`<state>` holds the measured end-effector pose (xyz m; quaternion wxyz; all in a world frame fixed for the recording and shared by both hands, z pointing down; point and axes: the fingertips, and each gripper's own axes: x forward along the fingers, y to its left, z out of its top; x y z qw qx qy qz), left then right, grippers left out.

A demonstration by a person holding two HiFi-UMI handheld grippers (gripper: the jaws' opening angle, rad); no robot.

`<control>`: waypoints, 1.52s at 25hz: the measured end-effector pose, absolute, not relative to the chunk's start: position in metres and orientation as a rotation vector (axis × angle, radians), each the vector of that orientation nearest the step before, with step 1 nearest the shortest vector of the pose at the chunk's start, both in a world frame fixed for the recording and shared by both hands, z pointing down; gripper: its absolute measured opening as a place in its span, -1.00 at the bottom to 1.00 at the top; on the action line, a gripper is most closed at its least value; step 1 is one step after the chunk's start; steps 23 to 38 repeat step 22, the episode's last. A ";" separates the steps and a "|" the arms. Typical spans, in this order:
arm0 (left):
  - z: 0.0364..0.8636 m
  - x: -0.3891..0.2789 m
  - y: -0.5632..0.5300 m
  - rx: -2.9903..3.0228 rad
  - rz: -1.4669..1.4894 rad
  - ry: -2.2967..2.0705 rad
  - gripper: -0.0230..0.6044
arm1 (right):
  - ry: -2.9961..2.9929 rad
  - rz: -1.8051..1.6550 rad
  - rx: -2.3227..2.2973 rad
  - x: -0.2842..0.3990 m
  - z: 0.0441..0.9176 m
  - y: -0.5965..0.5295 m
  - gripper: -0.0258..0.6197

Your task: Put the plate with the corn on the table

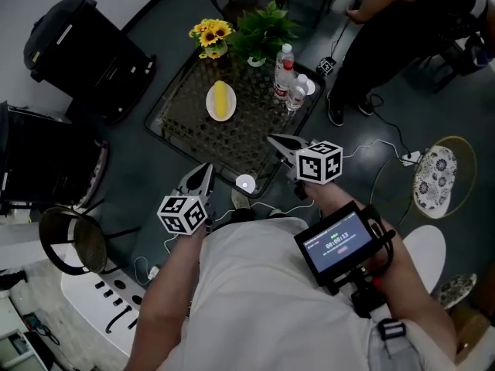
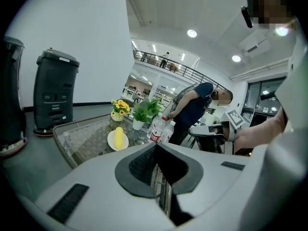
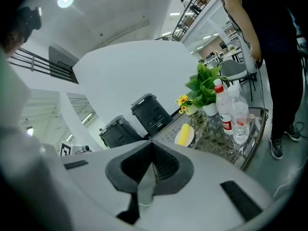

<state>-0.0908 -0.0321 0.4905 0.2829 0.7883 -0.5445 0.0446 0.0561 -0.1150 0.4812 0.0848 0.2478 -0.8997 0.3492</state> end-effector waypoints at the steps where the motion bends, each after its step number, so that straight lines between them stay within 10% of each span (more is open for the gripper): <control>1: 0.490 -0.086 -0.028 2.103 0.110 -1.464 -0.91 | -2.690 1.041 0.734 0.061 0.479 -0.111 -0.90; 38: 0.493 -0.065 0.006 2.068 0.108 -1.476 -0.91 | -2.706 1.104 0.649 0.062 0.479 -0.062 -0.90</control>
